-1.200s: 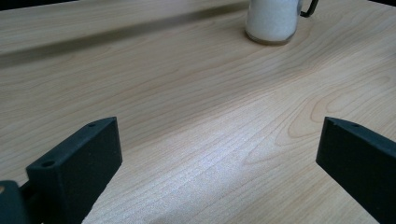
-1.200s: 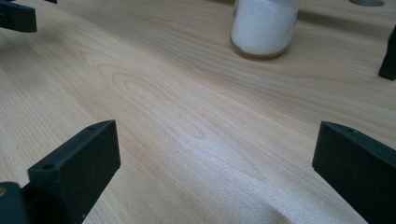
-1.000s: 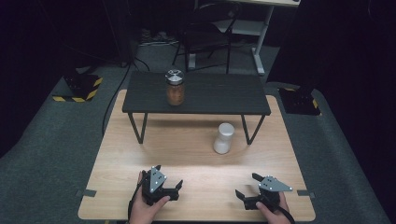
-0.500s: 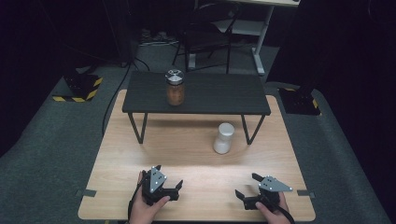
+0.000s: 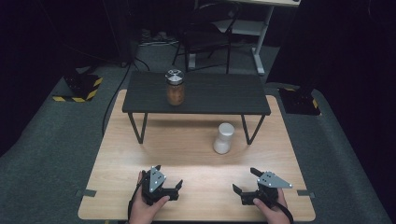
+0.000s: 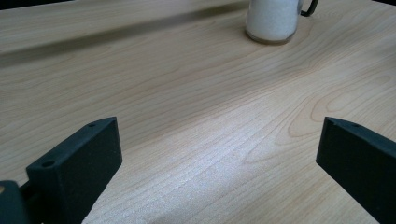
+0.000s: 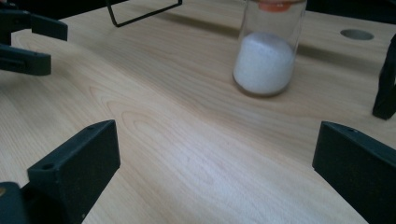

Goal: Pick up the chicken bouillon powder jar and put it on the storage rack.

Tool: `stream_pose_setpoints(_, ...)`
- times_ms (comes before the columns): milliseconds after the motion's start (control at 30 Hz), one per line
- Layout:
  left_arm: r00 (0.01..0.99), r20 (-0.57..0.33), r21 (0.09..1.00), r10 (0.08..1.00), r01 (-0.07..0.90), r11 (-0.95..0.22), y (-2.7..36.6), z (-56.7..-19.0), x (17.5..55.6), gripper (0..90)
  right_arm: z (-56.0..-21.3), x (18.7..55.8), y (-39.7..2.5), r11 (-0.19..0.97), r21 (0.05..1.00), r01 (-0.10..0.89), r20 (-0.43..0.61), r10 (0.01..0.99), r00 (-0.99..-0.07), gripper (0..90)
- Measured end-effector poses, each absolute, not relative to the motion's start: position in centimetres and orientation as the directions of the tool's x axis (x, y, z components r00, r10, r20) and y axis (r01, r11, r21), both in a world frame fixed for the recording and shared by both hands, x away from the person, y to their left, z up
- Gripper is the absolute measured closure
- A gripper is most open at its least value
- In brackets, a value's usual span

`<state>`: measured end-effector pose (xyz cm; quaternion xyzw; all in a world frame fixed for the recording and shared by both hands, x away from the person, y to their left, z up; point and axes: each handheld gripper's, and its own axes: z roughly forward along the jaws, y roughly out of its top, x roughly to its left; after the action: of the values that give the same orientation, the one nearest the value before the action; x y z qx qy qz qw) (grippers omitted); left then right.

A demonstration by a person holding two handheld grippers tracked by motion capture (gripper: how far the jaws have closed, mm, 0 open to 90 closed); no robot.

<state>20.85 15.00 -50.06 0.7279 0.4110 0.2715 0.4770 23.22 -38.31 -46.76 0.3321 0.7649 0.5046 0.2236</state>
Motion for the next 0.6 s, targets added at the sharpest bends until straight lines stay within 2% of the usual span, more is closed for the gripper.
stream_pose_setpoints(600, 0.511, -0.007, 0.920, 0.859, 0.339, -0.194, 15.1, -50.2, 20.8, 0.4, -44.3, 26.9, -35.5, 0.242, 0.930, 0.277, -0.003, 0.758, -0.652, 0.3)
